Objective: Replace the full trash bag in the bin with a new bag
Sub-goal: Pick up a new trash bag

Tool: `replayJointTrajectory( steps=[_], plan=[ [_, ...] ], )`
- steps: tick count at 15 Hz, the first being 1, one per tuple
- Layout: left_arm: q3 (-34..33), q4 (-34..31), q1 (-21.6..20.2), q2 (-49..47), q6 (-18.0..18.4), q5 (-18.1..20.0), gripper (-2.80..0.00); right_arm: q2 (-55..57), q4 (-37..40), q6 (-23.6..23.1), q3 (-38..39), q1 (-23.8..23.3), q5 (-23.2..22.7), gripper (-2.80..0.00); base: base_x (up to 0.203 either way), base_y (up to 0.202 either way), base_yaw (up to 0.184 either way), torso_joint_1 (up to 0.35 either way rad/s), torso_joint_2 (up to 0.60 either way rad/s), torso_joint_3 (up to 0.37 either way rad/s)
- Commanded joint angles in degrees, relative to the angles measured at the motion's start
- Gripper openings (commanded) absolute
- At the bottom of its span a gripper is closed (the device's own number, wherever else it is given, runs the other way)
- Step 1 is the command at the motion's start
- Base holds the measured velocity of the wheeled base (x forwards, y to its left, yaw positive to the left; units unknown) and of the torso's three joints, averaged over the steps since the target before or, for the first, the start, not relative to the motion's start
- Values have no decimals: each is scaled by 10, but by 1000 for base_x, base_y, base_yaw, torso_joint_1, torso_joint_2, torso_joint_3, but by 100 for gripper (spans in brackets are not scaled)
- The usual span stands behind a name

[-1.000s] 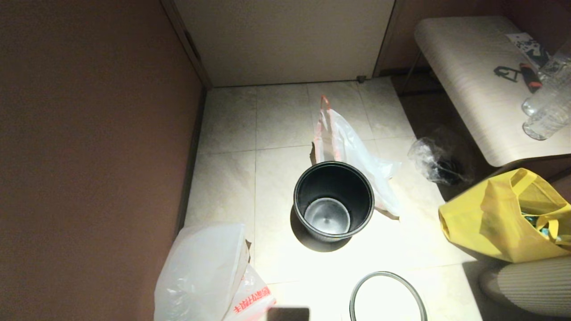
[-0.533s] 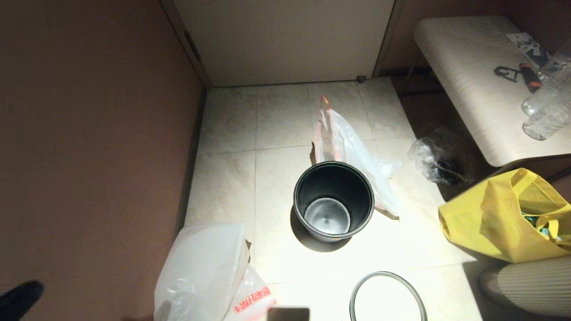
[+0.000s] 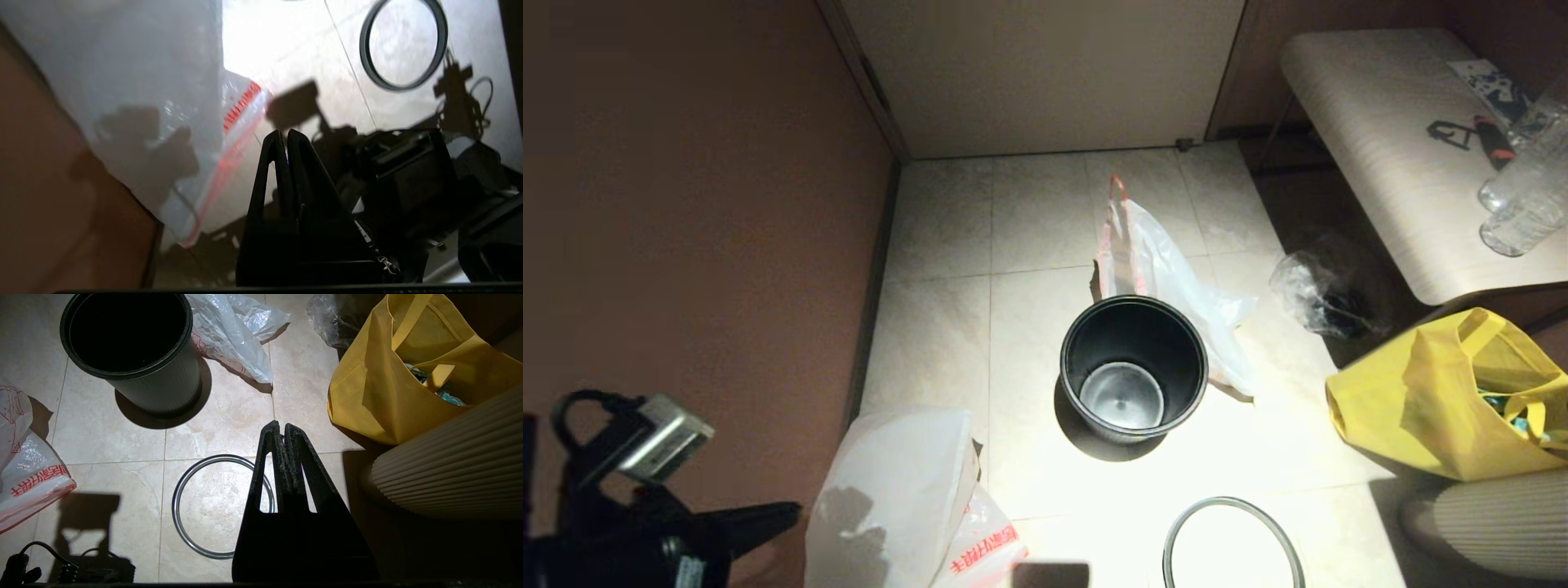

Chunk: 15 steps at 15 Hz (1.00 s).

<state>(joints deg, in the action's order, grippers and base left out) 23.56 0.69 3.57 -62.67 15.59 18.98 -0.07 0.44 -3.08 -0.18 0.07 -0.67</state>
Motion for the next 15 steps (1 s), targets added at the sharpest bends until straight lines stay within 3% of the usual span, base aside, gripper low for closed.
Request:
replayJointTrajectory(
  steps=[1, 4, 6, 8, 9, 13, 15],
  plan=[
    [-3, 51, 15, -174, -1, -4, -280, 0, 0, -1, 0, 0, 0, -280, 0, 0, 0, 0, 0, 0],
    [-1, 176, 34, -320, -8, -35, -280, 0, 0, -1, 0, 0, 0, -280, 0, 0, 0, 0, 0, 0],
    [14, 269, 70, -418, -43, -93, -280, 0, 0, 0, 0, 0, 0, -280, 0, 0, 0, 0, 0, 0],
    [47, 331, 114, -502, -73, -178, -280, 0, 0, 0, 0, 0, 0, -280, 0, 0, 0, 0, 0, 0],
    [73, 348, 133, -532, -81, -217, 0, 0, 0, -1, 0, 0, 0, -280, 0, 0, 0, 0, 0, 0],
    [166, 369, 148, -590, -89, -342, 0, 0, 0, -1, 0, 0, 0, -280, 0, 0, 0, 0, 0, 0],
    [178, 370, 149, -593, -89, -346, 0, 0, 0, 0, 0, 0, 0, -280, 0, 0, 0, 0, 0, 0]
  ],
)
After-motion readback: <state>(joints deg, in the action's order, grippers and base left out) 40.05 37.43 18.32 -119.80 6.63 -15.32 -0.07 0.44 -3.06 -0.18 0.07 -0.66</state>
